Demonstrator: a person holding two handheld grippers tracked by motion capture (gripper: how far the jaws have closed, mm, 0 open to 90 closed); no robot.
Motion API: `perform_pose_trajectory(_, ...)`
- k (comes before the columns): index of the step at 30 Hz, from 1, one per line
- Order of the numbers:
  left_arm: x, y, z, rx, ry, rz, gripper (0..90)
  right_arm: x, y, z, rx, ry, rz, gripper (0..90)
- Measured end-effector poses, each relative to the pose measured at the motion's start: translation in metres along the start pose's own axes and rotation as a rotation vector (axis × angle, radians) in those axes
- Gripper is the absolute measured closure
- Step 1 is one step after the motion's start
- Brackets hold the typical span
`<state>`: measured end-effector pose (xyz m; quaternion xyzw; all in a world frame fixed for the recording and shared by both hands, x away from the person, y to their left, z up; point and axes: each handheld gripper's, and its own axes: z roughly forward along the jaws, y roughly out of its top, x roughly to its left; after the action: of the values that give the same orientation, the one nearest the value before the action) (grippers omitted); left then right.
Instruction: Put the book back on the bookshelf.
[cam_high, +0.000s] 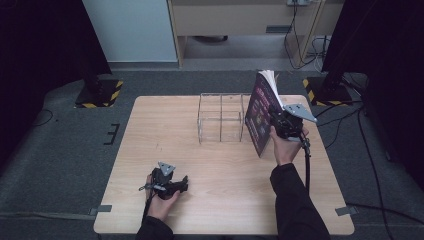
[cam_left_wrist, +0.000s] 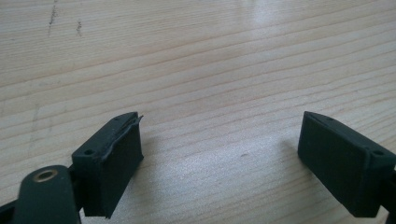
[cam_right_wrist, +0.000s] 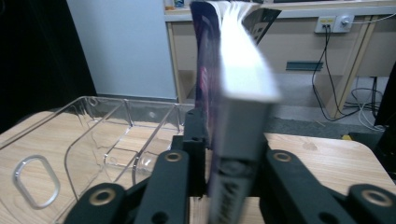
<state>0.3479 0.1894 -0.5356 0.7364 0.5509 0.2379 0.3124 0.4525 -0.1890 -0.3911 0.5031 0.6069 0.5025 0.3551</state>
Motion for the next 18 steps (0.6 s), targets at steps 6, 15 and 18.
perform_pose_trajectory(6, 0.0, 0.0, 0.0, 0.0, 0.0, 0.0, 12.9, -0.0025, 0.0041, -0.0015, 0.02, 0.012, 0.0, 67.1)
perform_pose_trajectory(15, 0.0, 0.0, 0.0, 0.0, 0.0, 0.001, 12.9, -0.0077, 0.0037, -0.0032, 0.031, 0.032, 0.004, 41.7)
perform_pose_trajectory(18, 0.0, 0.0, 0.0, 0.0, 0.0, 0.0, 12.9, -0.0088, 0.0032, -0.0066, 0.031, 0.053, 0.004, 33.8)
